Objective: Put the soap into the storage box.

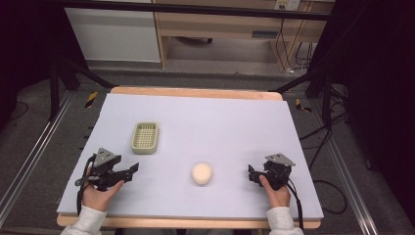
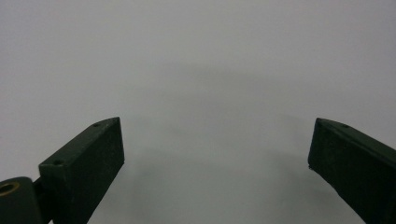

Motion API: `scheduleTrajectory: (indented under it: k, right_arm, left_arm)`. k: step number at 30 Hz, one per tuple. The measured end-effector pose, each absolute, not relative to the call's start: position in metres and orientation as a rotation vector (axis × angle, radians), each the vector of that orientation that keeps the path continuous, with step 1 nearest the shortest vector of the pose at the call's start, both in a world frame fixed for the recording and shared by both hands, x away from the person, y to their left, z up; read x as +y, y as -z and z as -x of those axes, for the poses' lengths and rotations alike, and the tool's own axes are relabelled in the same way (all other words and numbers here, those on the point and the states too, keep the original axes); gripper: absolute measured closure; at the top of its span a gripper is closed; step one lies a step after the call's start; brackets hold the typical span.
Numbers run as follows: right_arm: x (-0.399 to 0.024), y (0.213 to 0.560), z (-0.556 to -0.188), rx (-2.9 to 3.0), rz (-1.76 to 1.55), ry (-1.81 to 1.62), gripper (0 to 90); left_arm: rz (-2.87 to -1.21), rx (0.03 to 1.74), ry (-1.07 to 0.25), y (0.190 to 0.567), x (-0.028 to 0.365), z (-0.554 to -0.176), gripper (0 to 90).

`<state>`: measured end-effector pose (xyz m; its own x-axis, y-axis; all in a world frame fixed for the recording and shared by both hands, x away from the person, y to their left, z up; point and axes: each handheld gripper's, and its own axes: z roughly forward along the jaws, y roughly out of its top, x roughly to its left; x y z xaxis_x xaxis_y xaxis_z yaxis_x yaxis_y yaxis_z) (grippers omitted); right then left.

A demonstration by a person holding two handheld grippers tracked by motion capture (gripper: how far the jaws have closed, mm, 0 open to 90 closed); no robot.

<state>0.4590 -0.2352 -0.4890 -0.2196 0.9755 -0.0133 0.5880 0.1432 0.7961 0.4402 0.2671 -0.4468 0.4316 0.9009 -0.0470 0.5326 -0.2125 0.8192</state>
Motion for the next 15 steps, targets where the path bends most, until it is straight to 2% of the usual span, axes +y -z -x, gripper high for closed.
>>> scheduleTrajectory:
  k: [15]
  right_arm:
    - [-0.236,0.489,-0.459,1.872,-1.492,-0.927,4.0]
  left_arm:
    - [-1.905,1.169,-0.556,0.443,0.247,-0.445,25.8]
